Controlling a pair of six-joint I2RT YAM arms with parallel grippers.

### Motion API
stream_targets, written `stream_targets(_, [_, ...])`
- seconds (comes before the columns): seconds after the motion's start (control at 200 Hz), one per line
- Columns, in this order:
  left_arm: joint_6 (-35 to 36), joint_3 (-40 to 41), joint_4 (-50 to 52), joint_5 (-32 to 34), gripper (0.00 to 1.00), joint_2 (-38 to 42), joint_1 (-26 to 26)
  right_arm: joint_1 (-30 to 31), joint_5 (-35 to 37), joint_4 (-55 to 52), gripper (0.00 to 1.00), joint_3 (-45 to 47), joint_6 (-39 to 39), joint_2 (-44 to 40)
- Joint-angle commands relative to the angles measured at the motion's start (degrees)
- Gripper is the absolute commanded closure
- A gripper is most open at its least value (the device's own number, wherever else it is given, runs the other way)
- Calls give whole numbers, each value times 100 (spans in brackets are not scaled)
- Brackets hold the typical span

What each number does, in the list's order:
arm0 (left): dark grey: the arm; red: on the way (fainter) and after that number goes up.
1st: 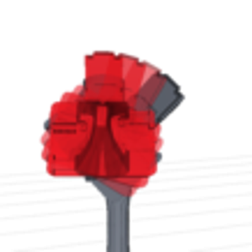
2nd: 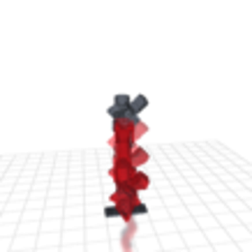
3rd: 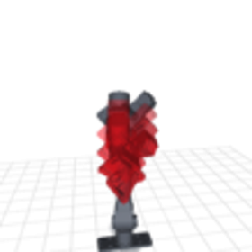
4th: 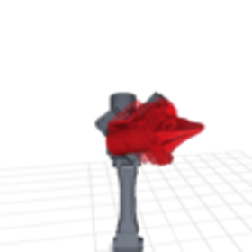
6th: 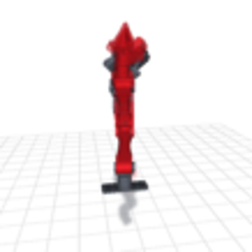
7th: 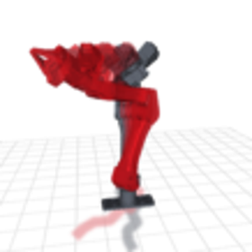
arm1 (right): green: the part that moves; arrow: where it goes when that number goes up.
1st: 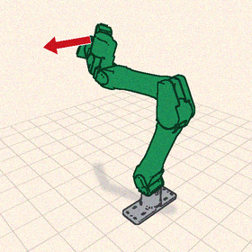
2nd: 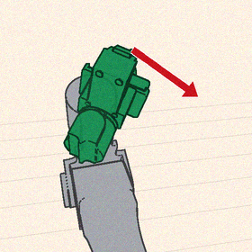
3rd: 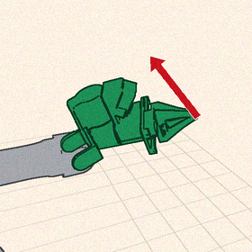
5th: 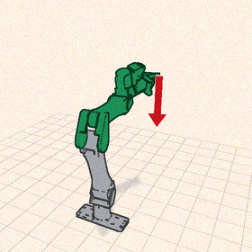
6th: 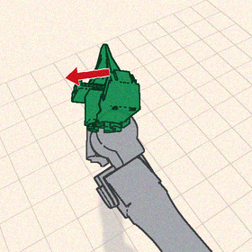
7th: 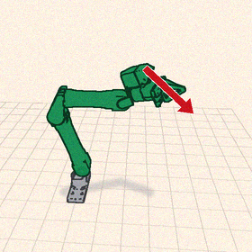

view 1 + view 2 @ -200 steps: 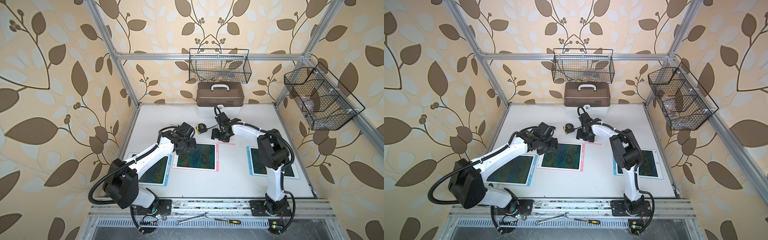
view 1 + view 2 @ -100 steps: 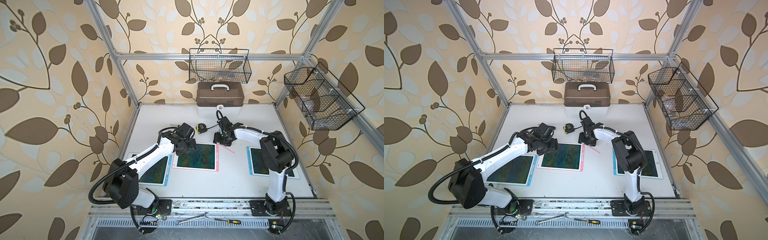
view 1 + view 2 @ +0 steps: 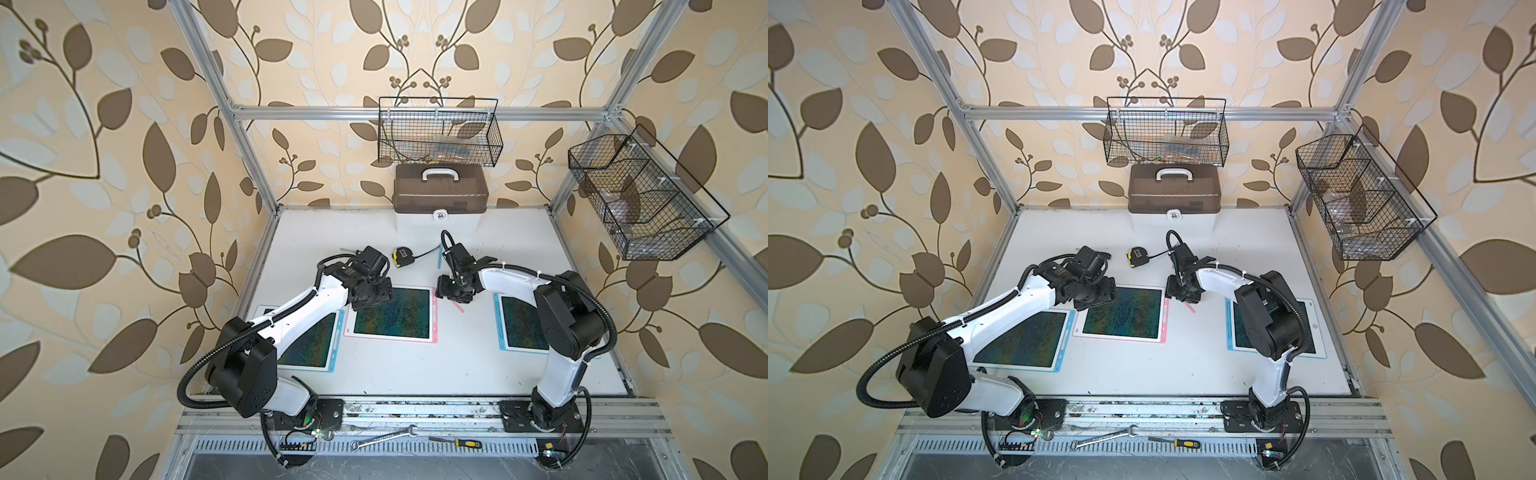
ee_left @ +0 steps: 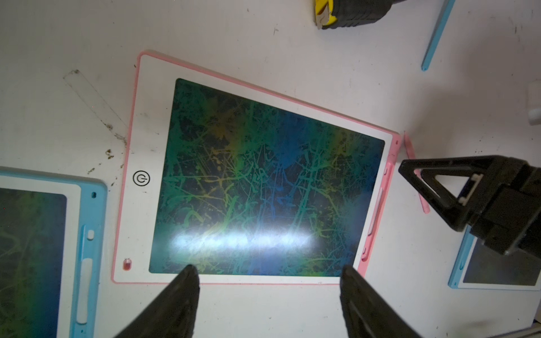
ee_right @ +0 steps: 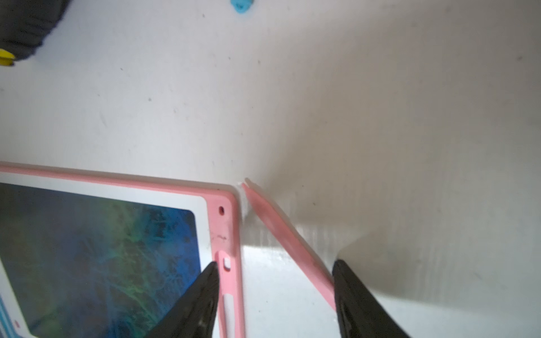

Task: Place the stylus back onto the writing tablet
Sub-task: Pick up the stylus from the center of the board.

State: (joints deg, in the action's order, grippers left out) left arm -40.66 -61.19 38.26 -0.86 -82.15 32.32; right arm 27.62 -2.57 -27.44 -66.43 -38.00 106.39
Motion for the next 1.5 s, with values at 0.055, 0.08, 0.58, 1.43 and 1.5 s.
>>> stream_targets(0.055, [-58, 68, -55, 86, 24, 35, 48, -16, 318, -498, 48, 54, 168, 89])
stream_targets(0.08, [-53, 63, -50, 86, 24, 32, 47, -9, 354, -539, 49, 8, 206, 93])
stream_targets(0.58, [-7, 54, -20, 69, 24, 32, 47, 127, 643, -1188, 72, -949, 868, 789])
stream_targets(1.43, [72, -69, -20, 35, 24, -214, 47, 305, 913, -1686, 98, -878, 1295, 650])
stream_targets(1.5, [71, -53, -20, 50, 24, -201, 49, 332, 859, -1668, 98, -880, 1295, 684])
